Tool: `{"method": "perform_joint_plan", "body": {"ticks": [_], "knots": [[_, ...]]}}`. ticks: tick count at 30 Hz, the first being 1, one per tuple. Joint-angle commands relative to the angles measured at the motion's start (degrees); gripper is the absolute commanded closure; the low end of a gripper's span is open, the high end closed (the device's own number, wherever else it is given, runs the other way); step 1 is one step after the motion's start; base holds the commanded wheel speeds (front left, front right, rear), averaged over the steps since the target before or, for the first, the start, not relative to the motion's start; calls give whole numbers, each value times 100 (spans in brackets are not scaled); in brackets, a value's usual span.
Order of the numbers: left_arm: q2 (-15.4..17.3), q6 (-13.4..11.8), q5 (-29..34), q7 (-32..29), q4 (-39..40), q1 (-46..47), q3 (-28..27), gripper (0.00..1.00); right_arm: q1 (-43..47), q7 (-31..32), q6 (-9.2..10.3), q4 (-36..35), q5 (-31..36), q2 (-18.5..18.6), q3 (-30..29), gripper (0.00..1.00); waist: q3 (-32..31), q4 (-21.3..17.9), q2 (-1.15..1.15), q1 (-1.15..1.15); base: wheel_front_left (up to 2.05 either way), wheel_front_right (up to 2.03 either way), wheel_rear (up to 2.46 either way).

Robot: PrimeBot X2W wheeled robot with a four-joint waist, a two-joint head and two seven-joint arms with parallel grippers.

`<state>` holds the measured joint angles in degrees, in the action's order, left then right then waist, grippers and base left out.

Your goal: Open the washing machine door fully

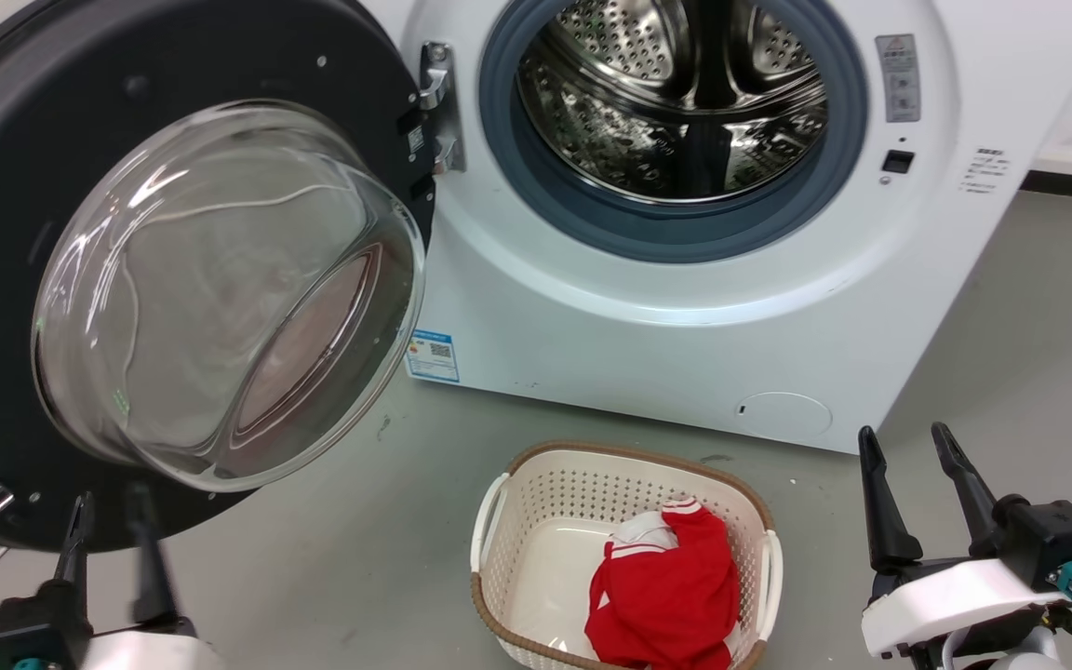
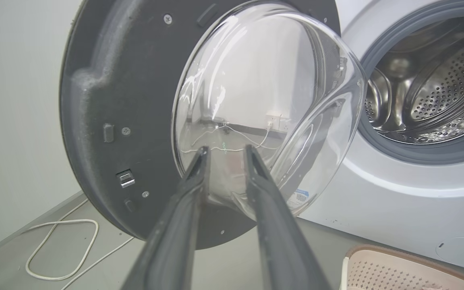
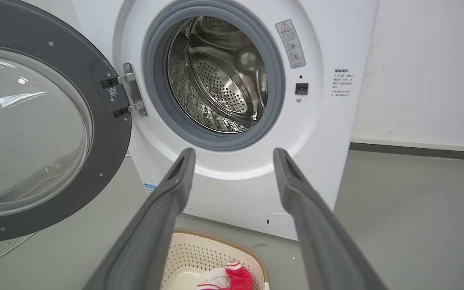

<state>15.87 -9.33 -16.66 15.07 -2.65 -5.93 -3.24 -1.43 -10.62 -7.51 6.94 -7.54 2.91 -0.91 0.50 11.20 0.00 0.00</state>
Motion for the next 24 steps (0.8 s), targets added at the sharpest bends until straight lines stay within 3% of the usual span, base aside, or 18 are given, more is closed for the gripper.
{"method": "perform_joint_plan", "body": {"ticks": [1,11,24], "knots": [[0,1,42,12,61,-53,42,0,64,1,4,-37,0,-8,10,0,-56,-79,0,0,0,0,0],[-131,264,184,12,287,341,570,0,55,84,4,-312,118,-8,-39,0,-88,-556,0,0,0,0,0],[-310,471,352,13,-320,1220,1070,0,177,176,4,-517,191,-8,56,0,-47,-1088,0,0,0,0,0]]}}
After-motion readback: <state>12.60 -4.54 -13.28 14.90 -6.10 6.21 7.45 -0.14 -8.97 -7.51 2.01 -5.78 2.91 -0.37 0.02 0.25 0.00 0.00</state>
